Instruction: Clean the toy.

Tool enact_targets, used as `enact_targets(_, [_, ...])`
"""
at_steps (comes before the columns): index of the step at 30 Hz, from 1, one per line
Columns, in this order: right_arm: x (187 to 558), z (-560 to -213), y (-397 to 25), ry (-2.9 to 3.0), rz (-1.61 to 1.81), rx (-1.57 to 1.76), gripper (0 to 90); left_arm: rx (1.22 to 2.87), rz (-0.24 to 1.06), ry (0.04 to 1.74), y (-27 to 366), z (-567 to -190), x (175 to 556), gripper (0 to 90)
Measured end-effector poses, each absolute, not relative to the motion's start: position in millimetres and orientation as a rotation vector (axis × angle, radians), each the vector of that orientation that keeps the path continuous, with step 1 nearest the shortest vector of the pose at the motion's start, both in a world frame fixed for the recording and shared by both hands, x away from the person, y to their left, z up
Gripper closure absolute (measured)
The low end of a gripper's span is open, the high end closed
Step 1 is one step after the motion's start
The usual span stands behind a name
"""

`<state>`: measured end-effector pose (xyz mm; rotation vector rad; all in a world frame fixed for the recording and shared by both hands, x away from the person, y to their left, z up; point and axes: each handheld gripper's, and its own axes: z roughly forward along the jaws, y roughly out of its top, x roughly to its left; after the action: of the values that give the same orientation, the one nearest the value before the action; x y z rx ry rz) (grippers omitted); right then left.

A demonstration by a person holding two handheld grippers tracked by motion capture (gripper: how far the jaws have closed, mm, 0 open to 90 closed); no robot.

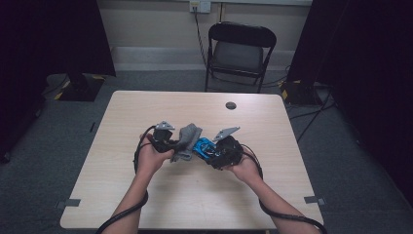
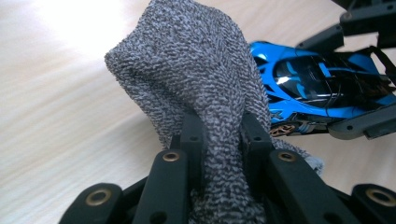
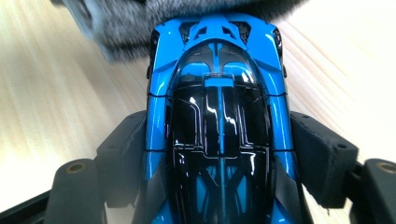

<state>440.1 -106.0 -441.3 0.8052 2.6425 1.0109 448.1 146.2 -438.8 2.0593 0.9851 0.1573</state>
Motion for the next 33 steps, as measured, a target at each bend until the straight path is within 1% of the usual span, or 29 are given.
enact_targets(8, [446,-443,-107,2.638,0.977,0.811,25.9,2.082,0.093,0.952,145,-441,446,75.9])
enact_targets(14, [451,-446,-107,2.632,0.968,0.831,25.9,2.084,0.088,0.94,144,-443,445,75.9])
enact_targets(27, [463,-442,-114,2.595,0.942,0.882,26.0,2.088,0.081,0.92,145,-442,438,76.0])
enact_targets(29, [464,-441,-115,2.594,0.956,0.894,27.9,2.104,0.079,0.915,144,-443,437,76.0])
enact_targets(33, [469,-442,-115,2.6,0.928,0.907,28.0,2.105,0.077,0.908,142,-445,432,76.0])
